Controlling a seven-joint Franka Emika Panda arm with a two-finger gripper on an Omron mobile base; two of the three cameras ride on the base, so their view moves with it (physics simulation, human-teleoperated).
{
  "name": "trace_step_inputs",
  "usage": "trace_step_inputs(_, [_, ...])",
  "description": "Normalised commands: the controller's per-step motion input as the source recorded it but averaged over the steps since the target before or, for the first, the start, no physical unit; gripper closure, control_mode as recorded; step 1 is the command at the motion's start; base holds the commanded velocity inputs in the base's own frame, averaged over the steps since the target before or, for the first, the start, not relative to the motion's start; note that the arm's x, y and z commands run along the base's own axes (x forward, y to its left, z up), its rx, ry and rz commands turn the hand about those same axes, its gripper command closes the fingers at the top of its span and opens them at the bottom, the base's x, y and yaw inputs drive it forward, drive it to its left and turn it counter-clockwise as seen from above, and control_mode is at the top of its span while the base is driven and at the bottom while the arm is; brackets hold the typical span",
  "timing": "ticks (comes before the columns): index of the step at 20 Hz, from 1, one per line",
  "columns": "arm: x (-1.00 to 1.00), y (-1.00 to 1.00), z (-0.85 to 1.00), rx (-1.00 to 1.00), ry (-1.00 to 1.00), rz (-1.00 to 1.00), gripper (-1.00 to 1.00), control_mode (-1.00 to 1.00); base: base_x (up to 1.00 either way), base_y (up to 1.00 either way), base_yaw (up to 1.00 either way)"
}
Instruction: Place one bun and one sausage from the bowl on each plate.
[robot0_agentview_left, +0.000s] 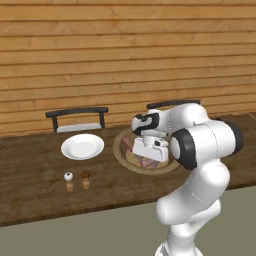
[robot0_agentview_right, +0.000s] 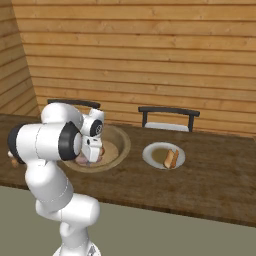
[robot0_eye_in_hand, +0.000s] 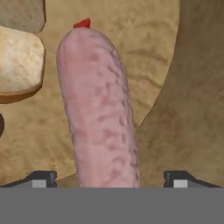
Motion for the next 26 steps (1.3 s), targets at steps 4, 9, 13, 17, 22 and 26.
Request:
trace_step_inputs(4, [-0.03, 0.01, 0.00, 0.00, 0.00, 0.00, -1.00, -1.00, 0.00, 0.00, 0.00])
trace_step_inputs(9, [0.00, 0.00, 0.00, 0.00, 0.00, 0.00, 1.00, -1.00, 0.00, 0.00, 0.00])
trace_step_inputs(13, [0.00, 0.00, 0.00, 0.00, 0.00, 0.00, 1.00, -1.00, 0.00, 0.00, 0.00])
trace_step_inputs(17, [0.00, -0.04, 0.02, 0.00, 0.00, 0.00, 1.00, -1.00, 0.00, 0.00, 0.00])
trace_step_inputs(22, [-0.12, -0.45, 0.74, 0.00, -0.04, 0.01, 1.00, -1.00, 0.00, 0.00, 0.00])
trace_step_inputs(26, [-0.25, -0.66, 0.93, 0.00, -0.11, 0.22, 1.00, -1.00, 0.00, 0.00, 0.00])
